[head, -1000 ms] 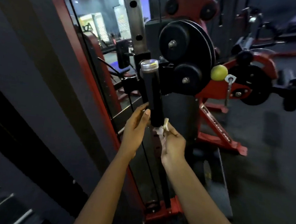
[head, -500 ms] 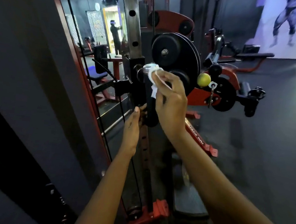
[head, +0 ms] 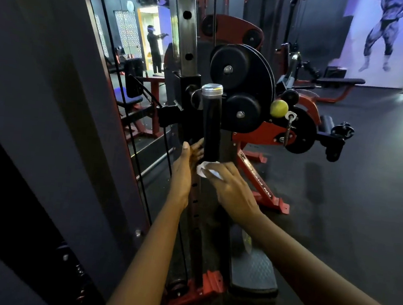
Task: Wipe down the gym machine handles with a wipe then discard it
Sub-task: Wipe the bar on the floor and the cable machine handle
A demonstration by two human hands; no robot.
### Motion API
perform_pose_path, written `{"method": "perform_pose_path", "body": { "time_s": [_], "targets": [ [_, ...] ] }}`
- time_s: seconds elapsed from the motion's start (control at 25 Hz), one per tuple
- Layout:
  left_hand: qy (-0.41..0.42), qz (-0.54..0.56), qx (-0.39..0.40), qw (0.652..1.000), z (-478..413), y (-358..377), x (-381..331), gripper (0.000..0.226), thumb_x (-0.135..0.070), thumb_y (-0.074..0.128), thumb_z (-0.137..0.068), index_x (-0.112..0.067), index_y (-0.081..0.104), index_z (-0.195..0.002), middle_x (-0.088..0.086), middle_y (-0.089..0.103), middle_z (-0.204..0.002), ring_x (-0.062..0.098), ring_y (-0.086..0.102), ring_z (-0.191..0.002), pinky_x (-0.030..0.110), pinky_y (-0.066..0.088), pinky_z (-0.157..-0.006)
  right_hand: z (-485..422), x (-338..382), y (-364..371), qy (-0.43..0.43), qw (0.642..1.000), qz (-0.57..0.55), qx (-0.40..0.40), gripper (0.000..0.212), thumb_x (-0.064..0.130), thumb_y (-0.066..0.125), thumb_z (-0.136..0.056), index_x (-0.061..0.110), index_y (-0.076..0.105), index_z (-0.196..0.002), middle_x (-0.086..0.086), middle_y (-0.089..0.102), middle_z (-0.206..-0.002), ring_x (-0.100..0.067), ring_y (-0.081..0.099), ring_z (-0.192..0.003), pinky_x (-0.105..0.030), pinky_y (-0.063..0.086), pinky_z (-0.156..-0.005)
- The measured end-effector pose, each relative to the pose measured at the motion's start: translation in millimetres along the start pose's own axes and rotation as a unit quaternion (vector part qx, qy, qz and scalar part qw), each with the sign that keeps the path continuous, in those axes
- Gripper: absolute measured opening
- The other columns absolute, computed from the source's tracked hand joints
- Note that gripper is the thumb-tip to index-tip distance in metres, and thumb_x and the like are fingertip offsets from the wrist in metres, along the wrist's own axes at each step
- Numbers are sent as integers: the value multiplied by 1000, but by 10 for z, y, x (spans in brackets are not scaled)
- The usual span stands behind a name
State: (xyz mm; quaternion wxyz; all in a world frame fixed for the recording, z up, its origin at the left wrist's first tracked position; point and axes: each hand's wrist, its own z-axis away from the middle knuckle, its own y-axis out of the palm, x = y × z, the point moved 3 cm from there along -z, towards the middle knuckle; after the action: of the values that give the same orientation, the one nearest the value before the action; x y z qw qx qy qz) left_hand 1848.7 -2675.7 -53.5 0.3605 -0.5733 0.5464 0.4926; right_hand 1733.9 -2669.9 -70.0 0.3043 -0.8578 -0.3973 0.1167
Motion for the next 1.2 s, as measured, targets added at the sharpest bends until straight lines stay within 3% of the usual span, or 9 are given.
{"method": "perform_pose_path", "body": {
  "time_s": [0.08, 0.2, 0.32, 0.48, 0.68, 0.8, 0.92, 1.08, 1.2],
  "targets": [
    [5, 3, -5, 1000, -1, -10, 6, 41, -45, 25, -97, -30, 60, -110, -3, 64, -118, 9, 56, -115, 35, 37, -108, -251, 17, -227, 9, 997, -43, -61, 35, 15, 41, -91, 3, 59, -118, -17, 61, -115, -20, 52, -105, -27, 51, -84],
    [4, 13, -18, 1000, -7, 2, 5, 37, -40, 26, -99, -30, 60, -108, -8, 65, -112, 4, 58, -109, 28, 39, -105, -702, -19, -535, 11, 988, -3, -156, 35, 3, 52, -84, 1, 59, -118, -18, 59, -117, -22, 43, -111, -25, 45, -90],
    [12, 6, -11, 1000, 3, 7, 1, 38, -39, 26, -99, -28, 59, -112, -5, 64, -114, 3, 58, -109, 28, 39, -105, -669, -29, -407, 0, 990, 18, -138, 35, 4, 47, -84, 0, 61, -115, -18, 59, -118, -21, 40, -110, -29, 48, -85],
    [16, -9, 0, 1000, 31, 1, 0, 52, -52, 32, -89, -20, 59, -121, 4, 62, -123, 13, 56, -118, 40, 36, -109, -208, -78, -68, -21, 993, 26, -114, 31, 6, 46, -87, -1, 62, -112, -17, 62, -114, -21, 45, -106, -26, 49, -85],
    [24, -23, 4, 999, 26, 19, -38, 35, -40, 32, -97, -30, 54, -122, -3, 60, -126, 7, 54, -118, 36, 38, -108, 129, -133, 176, -7, 998, -12, -55, 35, 13, 43, -88, 1, 57, -118, -17, 61, -116, -22, 44, -112, -34, 52, -88],
    [38, -42, -8, 998, 7, 3, 5, 41, -53, 45, -84, -35, 56, -120, 3, 55, -133, 15, 49, -126, 43, 35, -110, 14, -137, -80, 49, 987, -42, -148, 29, 14, 42, -94, 2, 60, -114, -17, 62, -113, -21, 48, -108, -24, 47, -93],
    [50, -62, -35, 996, -3, 37, 31, 40, -48, 51, -82, -35, 55, -120, 1, 55, -133, 15, 48, -127, 43, 35, -110, -507, -152, -461, 97, 957, -86, -261, 29, 0, 50, -88, 2, 61, -115, -20, 60, -116, -21, 49, -109, -13, 39, -98],
    [54, -45, -53, 996, 24, 71, 4, 32, -43, 47, -85, -37, 55, -115, 5, 56, -132, 17, 49, -126, 43, 36, -110, -542, -81, -269, 95, 963, -123, -220, 31, 2, 50, -86, 1, 61, -115, -17, 60, -120, -23, 54, -110, -16, 40, -98],
    [59, -39, -47, 996, 5, 80, 28, 40, -41, 47, -85, -26, 57, -120, 6, 58, -129, 18, 51, -123, 44, 37, -108, -195, -79, -53, 120, 958, -145, -216, 30, 2, 50, -87, 1, 61, -115, -16, 61, -118, -17, 52, -111, -13, 37, -101]
  ]
}}
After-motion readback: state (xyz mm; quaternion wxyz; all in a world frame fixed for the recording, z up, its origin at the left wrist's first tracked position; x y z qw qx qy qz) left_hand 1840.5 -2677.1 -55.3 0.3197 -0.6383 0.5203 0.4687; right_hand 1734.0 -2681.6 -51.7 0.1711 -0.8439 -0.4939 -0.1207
